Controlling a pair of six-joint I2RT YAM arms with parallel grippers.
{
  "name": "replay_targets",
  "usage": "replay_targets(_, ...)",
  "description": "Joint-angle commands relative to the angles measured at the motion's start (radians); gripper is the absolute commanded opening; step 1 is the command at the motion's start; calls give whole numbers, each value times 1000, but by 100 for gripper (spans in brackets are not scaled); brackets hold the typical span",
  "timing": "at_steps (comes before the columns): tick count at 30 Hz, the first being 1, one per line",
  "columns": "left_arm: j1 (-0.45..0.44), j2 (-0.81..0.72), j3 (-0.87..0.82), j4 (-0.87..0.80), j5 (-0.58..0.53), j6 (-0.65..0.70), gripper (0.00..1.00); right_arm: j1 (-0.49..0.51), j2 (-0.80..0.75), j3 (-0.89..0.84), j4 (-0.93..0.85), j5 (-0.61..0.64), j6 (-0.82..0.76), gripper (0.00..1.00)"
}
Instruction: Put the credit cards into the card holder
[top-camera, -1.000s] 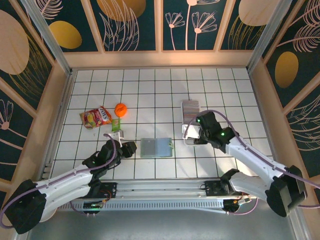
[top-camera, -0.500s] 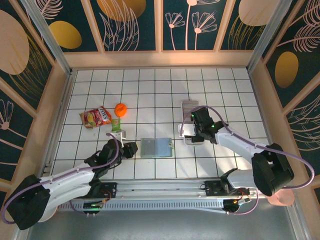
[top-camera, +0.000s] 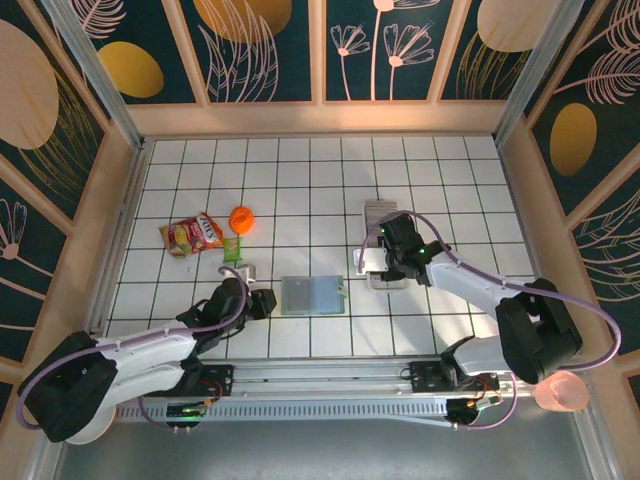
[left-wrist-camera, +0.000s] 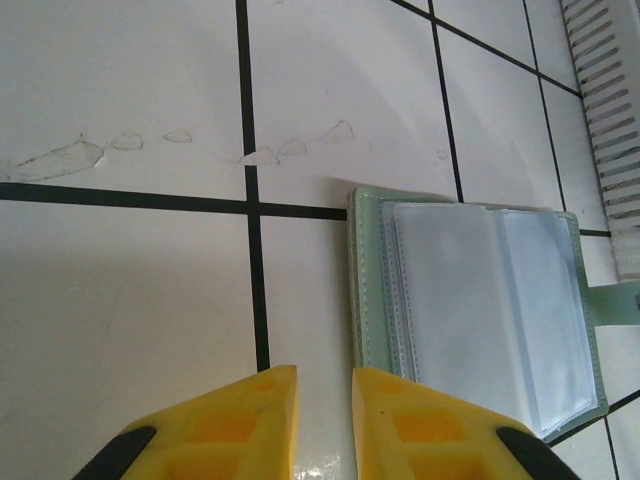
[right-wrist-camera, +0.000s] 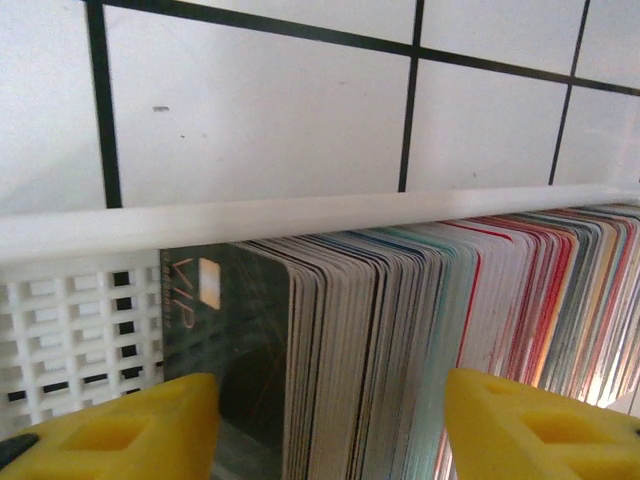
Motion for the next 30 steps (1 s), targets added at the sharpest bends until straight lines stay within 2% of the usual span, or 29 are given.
replay_targets(1,-4,27,32,58,16,7,18,-3,-28,33,0,-11,-33,54)
replay_targets(7,-3,45,49,41,30,9,16,-4,-61,17,-13,-15,-42,40)
replay_targets(17,-4,-35,21,17,5,-16,15,-4,-87,3,-31,-13,-44,28)
replay_targets(23,-3,-80,11,9,-17,-26,14,-4,-90,4,-44,-11,-45,17)
replay_targets(30,-4,-110,11,-9,-31,-36,13,-4,-109,19,-74,-18,-36,12)
